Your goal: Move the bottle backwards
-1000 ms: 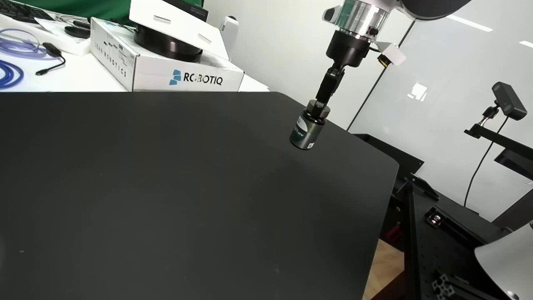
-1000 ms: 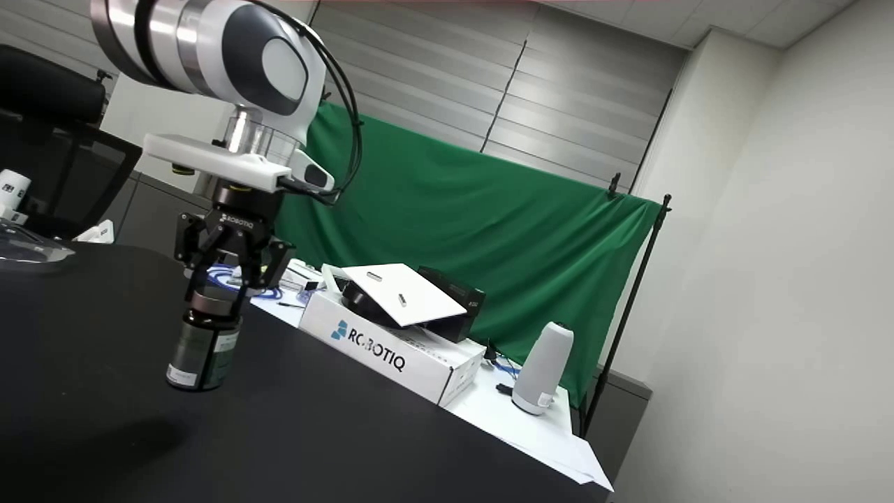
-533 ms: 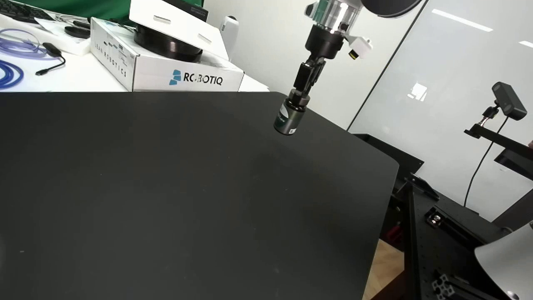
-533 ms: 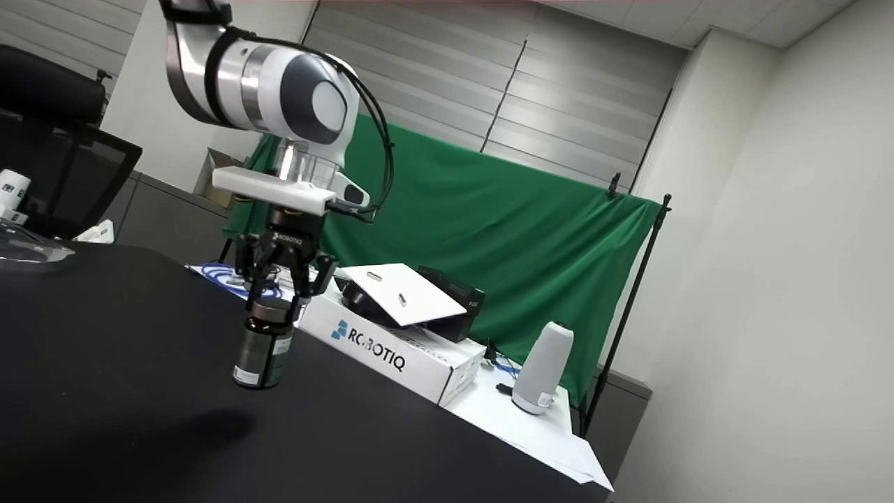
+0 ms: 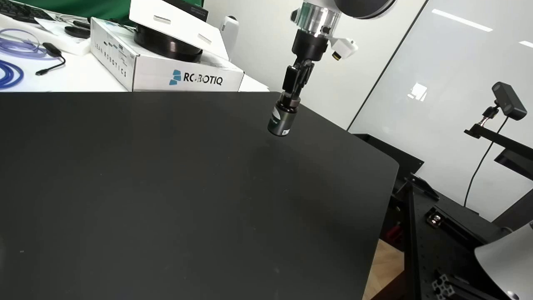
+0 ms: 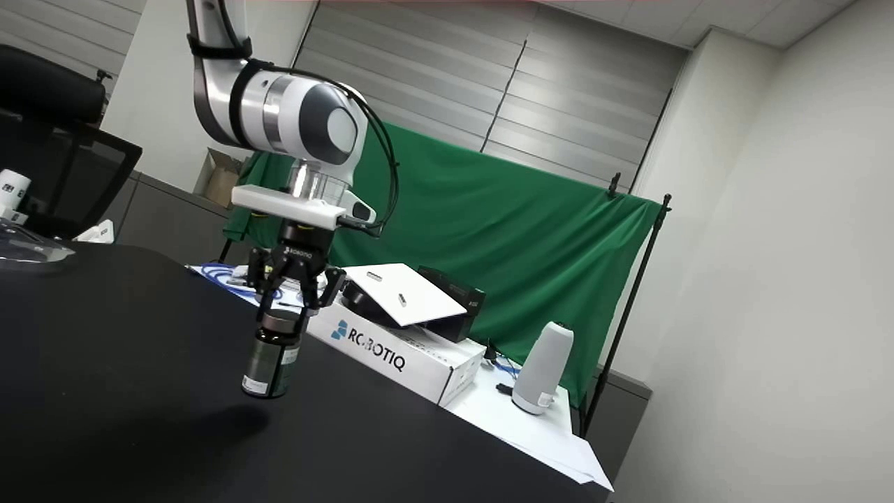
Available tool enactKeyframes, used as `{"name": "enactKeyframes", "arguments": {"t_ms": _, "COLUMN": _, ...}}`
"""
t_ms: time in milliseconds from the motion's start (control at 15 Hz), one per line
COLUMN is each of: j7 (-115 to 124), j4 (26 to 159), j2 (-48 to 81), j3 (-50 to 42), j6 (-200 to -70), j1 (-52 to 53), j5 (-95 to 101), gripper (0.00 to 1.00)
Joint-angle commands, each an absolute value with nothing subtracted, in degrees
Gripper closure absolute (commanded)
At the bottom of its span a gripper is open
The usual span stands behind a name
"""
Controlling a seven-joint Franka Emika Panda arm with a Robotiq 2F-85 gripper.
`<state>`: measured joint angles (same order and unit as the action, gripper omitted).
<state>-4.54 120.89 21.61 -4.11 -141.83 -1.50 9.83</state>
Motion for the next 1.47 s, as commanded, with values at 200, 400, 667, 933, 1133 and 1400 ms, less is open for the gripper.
{"name": "enactKeyframes", "arguments": {"t_ms": 200, "j7": -4.3, "j4": 118.6, "j2": 22.9, "j3": -4.3, "j6": -141.2, "j1": -1.6, "j5": 10.7, "gripper": 0.64}}
{"name": "enactKeyframes", "arguments": {"t_ms": 400, "j7": -5.2, "j4": 111.4, "j2": 26.9, "j3": -4.2, "j6": -140.3, "j1": -2.4, "j5": 9.6, "gripper": 0.64}}
{"name": "enactKeyframes", "arguments": {"t_ms": 667, "j7": -6.7, "j4": 98.1, "j2": 34.3, "j3": -3.6, "j6": -136.2, "j1": -4.4, "j5": 6.5, "gripper": 0.64}}
{"name": "enactKeyframes", "arguments": {"t_ms": 933, "j7": -8.5, "j4": 87.7, "j2": 41.0, "j3": -3.0, "j6": -132.5, "j1": -6.6, "j5": 3.6, "gripper": 0.64}}
{"name": "enactKeyframes", "arguments": {"t_ms": 1133, "j7": -10.4, "j4": 83.9, "j2": 44.5, "j3": -2.6, "j6": -133.3, "j1": -8.1, "j5": 2.2, "gripper": 0.64}}
{"name": "enactKeyframes", "arguments": {"t_ms": 1400, "j7": -11.8, "j4": 80.9, "j2": 47.6, "j3": -2.5, "j6": -133.9, "j1": -9.4, "j5": 1.6, "gripper": 0.64}}
